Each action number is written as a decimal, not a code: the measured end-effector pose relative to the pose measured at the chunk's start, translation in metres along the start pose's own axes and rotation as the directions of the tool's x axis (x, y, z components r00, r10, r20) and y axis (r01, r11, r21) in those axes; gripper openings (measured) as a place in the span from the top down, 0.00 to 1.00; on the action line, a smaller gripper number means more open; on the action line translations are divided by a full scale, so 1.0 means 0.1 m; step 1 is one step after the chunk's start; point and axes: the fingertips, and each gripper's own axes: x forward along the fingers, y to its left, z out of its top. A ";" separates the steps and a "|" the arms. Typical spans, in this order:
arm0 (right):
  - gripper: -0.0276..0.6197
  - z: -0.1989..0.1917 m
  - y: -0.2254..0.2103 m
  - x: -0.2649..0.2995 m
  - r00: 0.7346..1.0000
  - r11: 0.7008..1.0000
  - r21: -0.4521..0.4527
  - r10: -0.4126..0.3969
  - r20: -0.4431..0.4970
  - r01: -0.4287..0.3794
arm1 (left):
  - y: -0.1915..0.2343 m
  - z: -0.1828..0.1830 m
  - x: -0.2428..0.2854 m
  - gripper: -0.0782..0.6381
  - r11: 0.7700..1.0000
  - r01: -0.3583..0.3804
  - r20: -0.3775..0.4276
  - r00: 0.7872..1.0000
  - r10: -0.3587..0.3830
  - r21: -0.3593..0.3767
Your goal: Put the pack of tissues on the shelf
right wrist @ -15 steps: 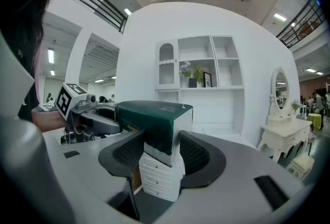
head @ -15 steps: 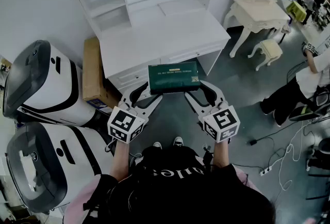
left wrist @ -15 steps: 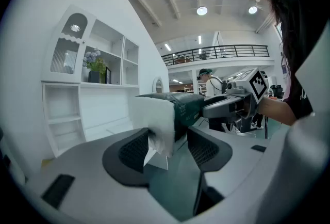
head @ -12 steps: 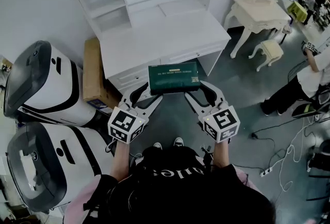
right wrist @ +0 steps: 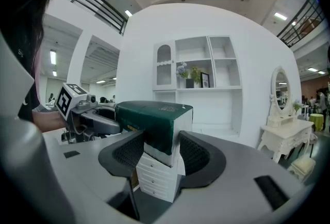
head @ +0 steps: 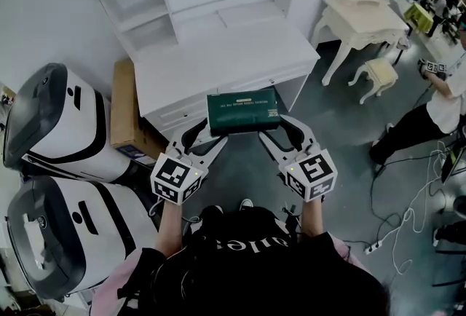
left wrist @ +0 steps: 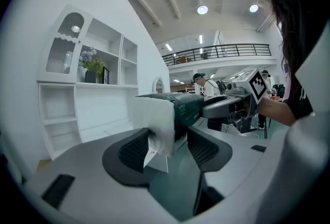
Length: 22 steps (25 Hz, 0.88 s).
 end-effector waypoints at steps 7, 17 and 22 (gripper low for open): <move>0.59 -0.05 -0.38 -0.16 1.000 1.000 0.011 0.006 -0.008 -0.006 | -0.19 0.08 0.36 0.55 1.000 -0.003 -0.009 1.000 0.003 -0.008; 0.59 -0.12 -0.64 0.18 1.000 0.999 0.051 0.008 -0.011 -0.007 | 0.11 0.00 0.65 0.55 1.000 0.003 -0.031 1.000 -0.003 -0.008; 0.59 -0.05 -0.96 0.51 1.000 0.999 0.051 -0.009 -0.022 0.010 | 0.44 0.05 1.00 0.55 1.000 0.017 -0.019 1.000 -0.018 -0.015</move>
